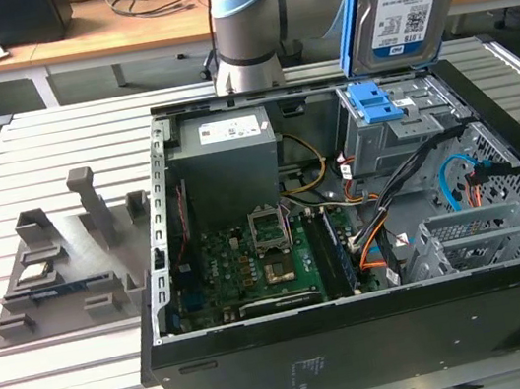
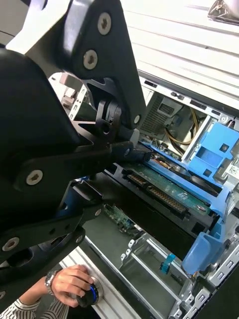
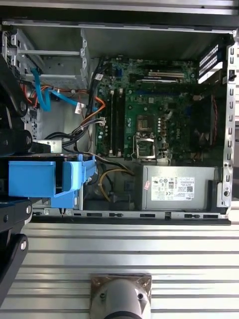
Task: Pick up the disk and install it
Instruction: 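Pick up the disk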
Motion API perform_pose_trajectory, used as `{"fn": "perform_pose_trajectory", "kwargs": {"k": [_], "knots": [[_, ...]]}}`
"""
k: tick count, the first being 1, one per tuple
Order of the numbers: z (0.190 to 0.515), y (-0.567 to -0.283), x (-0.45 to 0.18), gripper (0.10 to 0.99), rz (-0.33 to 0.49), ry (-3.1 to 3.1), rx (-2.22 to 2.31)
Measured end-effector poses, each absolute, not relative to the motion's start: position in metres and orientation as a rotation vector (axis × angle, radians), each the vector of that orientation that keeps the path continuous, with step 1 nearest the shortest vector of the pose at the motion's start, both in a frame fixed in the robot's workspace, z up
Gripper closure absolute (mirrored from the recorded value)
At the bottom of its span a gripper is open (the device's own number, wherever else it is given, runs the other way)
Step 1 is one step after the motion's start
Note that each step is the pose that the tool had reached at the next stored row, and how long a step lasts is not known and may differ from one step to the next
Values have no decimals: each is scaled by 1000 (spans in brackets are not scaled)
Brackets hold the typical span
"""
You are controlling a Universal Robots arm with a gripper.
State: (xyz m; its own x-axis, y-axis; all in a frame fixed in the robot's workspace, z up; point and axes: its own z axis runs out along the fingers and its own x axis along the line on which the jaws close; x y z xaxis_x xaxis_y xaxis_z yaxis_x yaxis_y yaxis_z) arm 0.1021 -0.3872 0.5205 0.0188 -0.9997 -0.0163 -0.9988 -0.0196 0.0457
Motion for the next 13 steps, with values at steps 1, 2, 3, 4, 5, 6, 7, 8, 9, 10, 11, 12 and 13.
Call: {"fn": "perform_pose_trajectory", "kwargs": {"k": [1, 2, 3, 4, 5, 6, 7, 8, 9, 10, 11, 12, 13], "knots": [[521, -389, 103, 718, -68, -2185, 2227], [521, -392, 103, 718, -68, -2185, 2227], [521, -394, 103, 718, -68, -2185, 2227], [521, -395, 103, 718, -68, -2185, 2227], [521, -396, 104, 718, -68, -2185, 2227], [521, -397, 104, 718, -68, -2185, 2227], [521, -399, 104, 718, -68, -2185, 2227], [521, -400, 104, 718, -68, -2185, 2227], [521, -401, 105, 718, -68, -2185, 2227], [521, -403, 105, 718, -68, -2185, 2227], [521, -405, 105, 718, -68, -2185, 2227], [521, -406, 106, 718, -68, -2185, 2227], [520, -408, 106, 718, -68, -2185, 2227]]}}
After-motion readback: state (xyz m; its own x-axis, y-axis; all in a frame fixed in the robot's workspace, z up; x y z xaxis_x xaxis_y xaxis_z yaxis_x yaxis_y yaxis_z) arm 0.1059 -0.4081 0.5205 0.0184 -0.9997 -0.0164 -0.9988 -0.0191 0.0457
